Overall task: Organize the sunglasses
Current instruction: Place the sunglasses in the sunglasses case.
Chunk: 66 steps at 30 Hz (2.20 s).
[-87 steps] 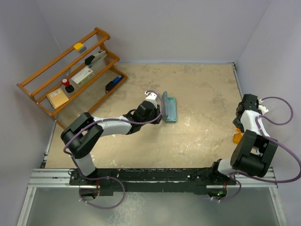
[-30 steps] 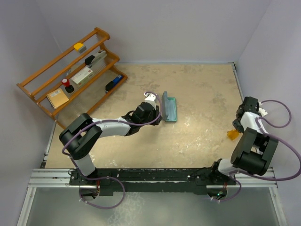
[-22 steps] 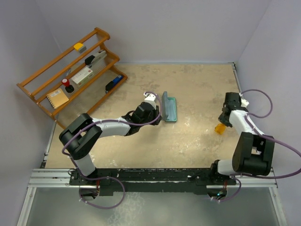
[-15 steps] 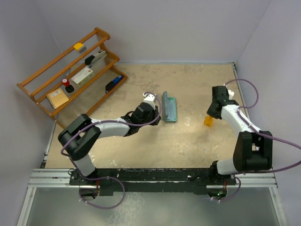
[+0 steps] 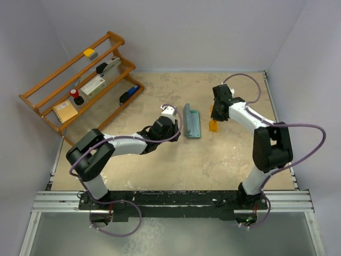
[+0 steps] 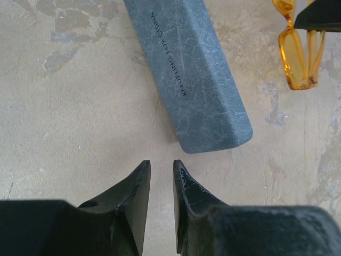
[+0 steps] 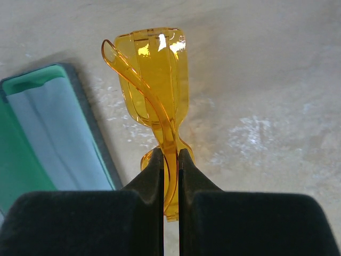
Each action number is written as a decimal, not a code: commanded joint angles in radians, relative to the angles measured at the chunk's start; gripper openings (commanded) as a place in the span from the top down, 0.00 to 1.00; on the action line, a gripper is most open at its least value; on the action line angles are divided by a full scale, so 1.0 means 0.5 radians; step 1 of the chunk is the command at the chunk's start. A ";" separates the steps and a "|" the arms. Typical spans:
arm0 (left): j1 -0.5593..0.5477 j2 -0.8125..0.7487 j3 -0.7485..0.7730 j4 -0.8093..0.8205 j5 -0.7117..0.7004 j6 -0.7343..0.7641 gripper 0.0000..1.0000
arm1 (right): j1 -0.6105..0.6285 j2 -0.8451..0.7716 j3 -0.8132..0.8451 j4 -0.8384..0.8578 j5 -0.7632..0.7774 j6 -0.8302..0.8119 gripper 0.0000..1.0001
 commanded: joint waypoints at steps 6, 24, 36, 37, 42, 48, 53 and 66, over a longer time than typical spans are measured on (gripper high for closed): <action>0.050 0.081 0.092 0.052 -0.054 -0.031 0.79 | 0.228 0.204 0.259 0.048 -0.044 -0.048 1.00; 0.065 0.098 0.108 0.054 -0.021 -0.036 0.79 | 0.462 0.386 0.380 0.039 0.042 0.082 1.00; 0.065 0.067 0.079 0.057 -0.028 -0.033 0.79 | 0.485 0.443 0.347 0.073 0.078 0.128 1.00; 0.065 0.066 0.077 0.056 -0.029 -0.033 0.79 | 0.488 0.449 0.347 0.073 0.080 0.129 1.00; 0.065 0.065 0.073 0.060 -0.027 -0.036 0.79 | 0.494 0.470 0.336 0.069 0.109 0.147 1.00; 0.065 0.065 0.068 0.066 -0.023 -0.038 0.79 | 0.494 0.500 0.310 0.077 0.112 0.152 1.00; 0.065 0.066 0.065 0.072 -0.017 -0.042 0.79 | 0.497 0.514 0.290 0.075 0.118 0.161 1.00; 0.065 0.069 0.069 0.079 -0.004 -0.048 0.79 | 0.497 0.325 0.246 0.075 0.125 0.165 0.77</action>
